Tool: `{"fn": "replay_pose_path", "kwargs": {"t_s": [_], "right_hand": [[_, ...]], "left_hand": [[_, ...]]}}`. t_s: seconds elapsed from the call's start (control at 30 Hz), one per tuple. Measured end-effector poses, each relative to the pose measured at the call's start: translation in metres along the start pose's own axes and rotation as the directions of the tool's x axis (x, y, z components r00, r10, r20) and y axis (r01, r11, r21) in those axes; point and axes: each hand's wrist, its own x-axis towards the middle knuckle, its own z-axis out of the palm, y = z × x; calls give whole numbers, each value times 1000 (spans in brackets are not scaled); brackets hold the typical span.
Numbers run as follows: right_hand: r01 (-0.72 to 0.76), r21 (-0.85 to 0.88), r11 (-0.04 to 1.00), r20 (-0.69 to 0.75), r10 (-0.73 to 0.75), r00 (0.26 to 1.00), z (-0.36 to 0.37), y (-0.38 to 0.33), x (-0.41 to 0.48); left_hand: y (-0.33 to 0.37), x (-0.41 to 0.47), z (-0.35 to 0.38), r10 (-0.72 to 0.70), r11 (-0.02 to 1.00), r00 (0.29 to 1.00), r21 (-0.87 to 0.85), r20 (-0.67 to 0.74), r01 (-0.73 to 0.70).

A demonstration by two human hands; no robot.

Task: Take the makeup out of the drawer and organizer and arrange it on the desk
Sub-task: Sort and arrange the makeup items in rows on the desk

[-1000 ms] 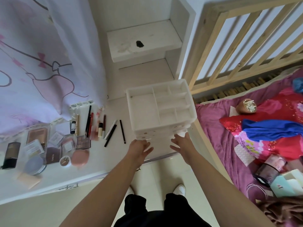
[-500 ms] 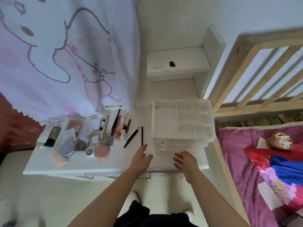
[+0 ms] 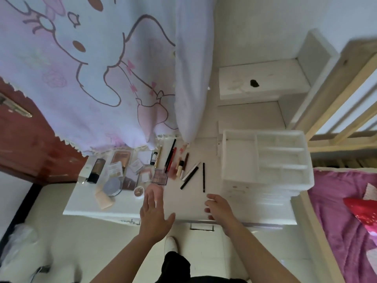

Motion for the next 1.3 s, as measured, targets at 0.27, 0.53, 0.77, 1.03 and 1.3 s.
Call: {"fn": "replay_pose_path", "kwargs": {"t_s": [0.27,0.53,0.77,1.03,1.3], "right_hand": [[-7,-81,997,-204,-9,979,63,-25,36],[-42,-287,957,-257,-34,966,113,-24,53],[44,-540,840,-174,-163,971,110,-50,91],[149,-647,748,-6,-199,980,106,-84,139],[157,-624,766,43,-167,985,120,-70,142]], "left_hand": [[-46,105,-31,194,981,978,-3,78,-195],[-71,161,-40,318,944,928,23,193,-328],[-37,195,-16,334,934,912,46,238,-354],[-35,195,3,190,977,975,-122,114,-177],[-35,193,-3,-10,983,981,-176,195,45]]}}
